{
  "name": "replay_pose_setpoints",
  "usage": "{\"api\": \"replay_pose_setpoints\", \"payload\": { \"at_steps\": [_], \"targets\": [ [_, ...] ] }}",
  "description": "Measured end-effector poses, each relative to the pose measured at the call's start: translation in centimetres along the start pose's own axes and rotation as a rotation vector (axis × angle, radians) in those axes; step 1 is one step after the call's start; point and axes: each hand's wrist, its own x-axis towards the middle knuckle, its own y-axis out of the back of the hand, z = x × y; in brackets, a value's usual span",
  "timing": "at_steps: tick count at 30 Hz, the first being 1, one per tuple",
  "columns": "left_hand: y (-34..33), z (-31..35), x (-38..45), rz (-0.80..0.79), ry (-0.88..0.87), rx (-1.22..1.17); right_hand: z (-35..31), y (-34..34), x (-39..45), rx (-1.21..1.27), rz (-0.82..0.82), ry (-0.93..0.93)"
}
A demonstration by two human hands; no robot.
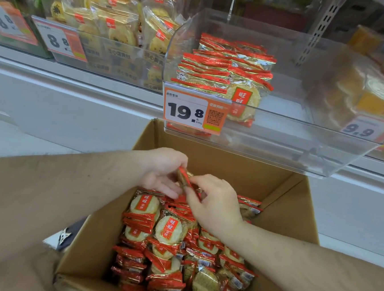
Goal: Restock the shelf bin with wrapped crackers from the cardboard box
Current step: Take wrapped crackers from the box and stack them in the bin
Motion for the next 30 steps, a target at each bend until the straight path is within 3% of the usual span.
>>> {"api": "replay_pose_setpoints", "payload": {
  "at_steps": [2, 3, 4, 6, 8, 11, 18, 25, 30],
  "targets": [
    [1.2, -0.2, 0.1, 0.027, -0.028, 0.003, 0.6, -0.4, -0.7, 0.131, -0.078, 0.065],
    [1.9, -0.3, 0.2, 0.052, -0.052, 0.024, 1.0, -0.6, -1.3, 0.221, -0.125, 0.012],
    [2.6, -0.5, 0.1, 0.086, -0.077, 0.073, 1.3, -1.0, -1.9, 0.282, -0.159, -0.126],
    [3.5, -0.9, -0.6, 0.17, -0.109, 0.227, 1.5, -2.3, -2.9, 0.263, -0.264, -0.57],
    [4.2, -1.3, -0.7, 0.201, -0.14, 0.359, 1.8, -4.6, -3.8, 0.174, -0.492, -0.999],
    [4.4, -1.8, -0.7, 0.192, -0.181, 0.421, 1.9, -8.5, -5.1, 0.251, -0.635, -1.263],
    [3.7, -3.0, -0.8, 0.168, -0.255, 0.326, 8.3, -13.9, -8.9, 0.205, -0.687, -1.204],
    [2.4, -3.4, -0.9, 0.119, -0.331, 0.251, 2.8, -0.1, -4.3, 0.163, -0.613, -1.095],
    [2.0, -2.3, -2.3, 0.037, -0.43, 0.369, 1.4, 9.6, -1.8, 0.238, -0.553, -0.911]
  ]
}}
